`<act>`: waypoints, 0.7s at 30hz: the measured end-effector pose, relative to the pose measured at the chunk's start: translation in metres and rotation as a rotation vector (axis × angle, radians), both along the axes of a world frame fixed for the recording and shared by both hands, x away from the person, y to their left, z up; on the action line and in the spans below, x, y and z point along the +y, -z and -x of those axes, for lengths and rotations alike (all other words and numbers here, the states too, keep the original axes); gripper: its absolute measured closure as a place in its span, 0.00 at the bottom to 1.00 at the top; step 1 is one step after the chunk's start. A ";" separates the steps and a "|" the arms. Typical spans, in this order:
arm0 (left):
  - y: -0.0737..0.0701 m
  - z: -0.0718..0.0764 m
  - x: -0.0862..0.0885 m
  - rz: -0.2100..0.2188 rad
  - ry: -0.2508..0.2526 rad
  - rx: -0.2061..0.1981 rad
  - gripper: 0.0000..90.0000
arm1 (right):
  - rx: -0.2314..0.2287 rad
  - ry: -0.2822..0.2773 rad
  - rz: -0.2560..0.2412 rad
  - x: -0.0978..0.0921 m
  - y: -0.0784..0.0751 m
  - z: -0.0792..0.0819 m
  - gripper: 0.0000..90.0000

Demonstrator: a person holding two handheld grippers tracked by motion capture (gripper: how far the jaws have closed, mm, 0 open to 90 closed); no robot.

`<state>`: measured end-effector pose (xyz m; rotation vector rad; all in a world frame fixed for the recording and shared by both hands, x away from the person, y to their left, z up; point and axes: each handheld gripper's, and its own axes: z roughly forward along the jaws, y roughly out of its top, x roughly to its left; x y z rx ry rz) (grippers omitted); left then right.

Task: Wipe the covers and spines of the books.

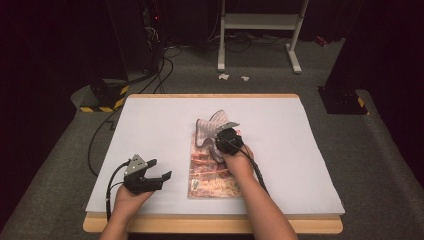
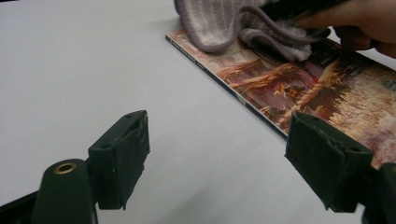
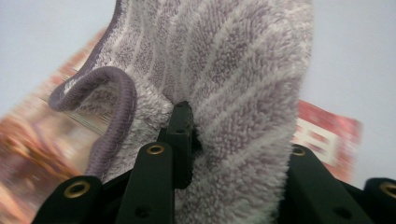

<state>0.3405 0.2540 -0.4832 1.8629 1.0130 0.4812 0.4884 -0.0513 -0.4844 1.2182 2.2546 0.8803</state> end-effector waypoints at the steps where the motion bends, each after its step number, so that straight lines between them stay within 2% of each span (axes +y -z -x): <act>1: 0.000 0.000 0.000 -0.002 0.000 0.000 0.24 | 0.000 0.010 -0.001 -0.006 0.000 0.001 0.76; 5: 0.001 -0.001 -0.002 -0.009 0.001 0.003 0.24 | 0.002 0.044 -0.009 -0.028 -0.001 0.003 0.76; 10: 0.002 -0.002 -0.003 -0.013 0.001 0.007 0.24 | 0.000 0.073 0.000 -0.046 -0.002 0.003 0.76; 16: 0.003 -0.001 -0.001 -0.016 -0.002 0.009 0.24 | 0.001 0.094 -0.001 -0.056 -0.003 0.002 0.76; 21: 0.002 0.000 0.002 -0.013 -0.009 0.009 0.24 | 0.002 0.100 0.014 -0.056 -0.004 0.000 0.76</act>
